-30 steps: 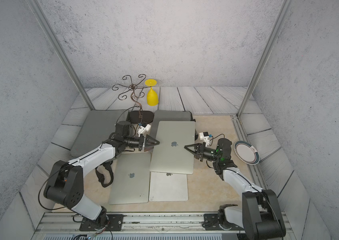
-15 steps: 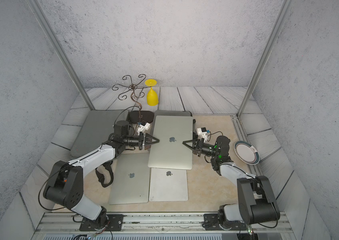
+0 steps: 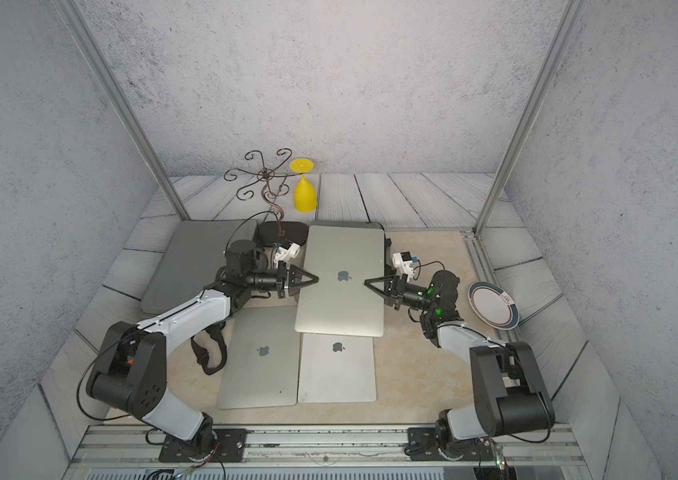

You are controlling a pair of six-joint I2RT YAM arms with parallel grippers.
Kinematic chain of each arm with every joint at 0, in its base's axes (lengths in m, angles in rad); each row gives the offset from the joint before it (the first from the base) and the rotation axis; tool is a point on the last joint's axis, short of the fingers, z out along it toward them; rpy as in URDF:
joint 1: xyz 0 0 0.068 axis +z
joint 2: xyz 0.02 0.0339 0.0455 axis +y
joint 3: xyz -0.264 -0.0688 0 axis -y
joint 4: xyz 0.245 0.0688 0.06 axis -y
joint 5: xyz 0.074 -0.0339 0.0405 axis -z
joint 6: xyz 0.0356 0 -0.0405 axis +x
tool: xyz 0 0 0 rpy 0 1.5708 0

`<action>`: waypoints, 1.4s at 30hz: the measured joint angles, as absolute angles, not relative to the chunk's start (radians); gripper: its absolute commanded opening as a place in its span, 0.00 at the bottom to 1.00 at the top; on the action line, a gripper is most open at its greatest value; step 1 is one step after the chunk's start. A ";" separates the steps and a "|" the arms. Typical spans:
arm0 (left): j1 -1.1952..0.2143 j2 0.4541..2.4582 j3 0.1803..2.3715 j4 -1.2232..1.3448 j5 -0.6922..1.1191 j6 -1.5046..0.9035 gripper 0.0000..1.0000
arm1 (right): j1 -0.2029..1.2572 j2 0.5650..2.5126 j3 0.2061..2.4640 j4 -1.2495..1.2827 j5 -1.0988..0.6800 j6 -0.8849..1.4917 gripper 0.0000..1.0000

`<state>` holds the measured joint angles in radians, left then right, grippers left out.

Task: Open the zippered laptop bag and take out the laptop
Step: Place the laptop at the center of the board.

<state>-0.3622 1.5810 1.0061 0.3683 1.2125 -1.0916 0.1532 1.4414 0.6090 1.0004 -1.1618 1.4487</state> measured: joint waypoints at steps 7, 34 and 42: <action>-0.362 1.591 0.999 0.393 1.208 -1.111 0.20 | 0.151 1.464 0.612 1.023 -1.173 1.459 0.00; -0.386 1.618 1.000 0.422 1.198 -1.133 0.00 | 0.154 1.534 0.620 1.070 -1.204 1.470 0.33; -0.393 1.604 0.982 0.376 1.157 -1.105 0.00 | 0.131 1.524 0.634 0.912 -1.222 1.328 0.52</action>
<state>-0.3931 1.6043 0.9817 0.3756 1.1568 -1.1049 0.1314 1.5238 0.6342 0.9119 -1.2224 1.3281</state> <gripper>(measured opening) 0.166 0.478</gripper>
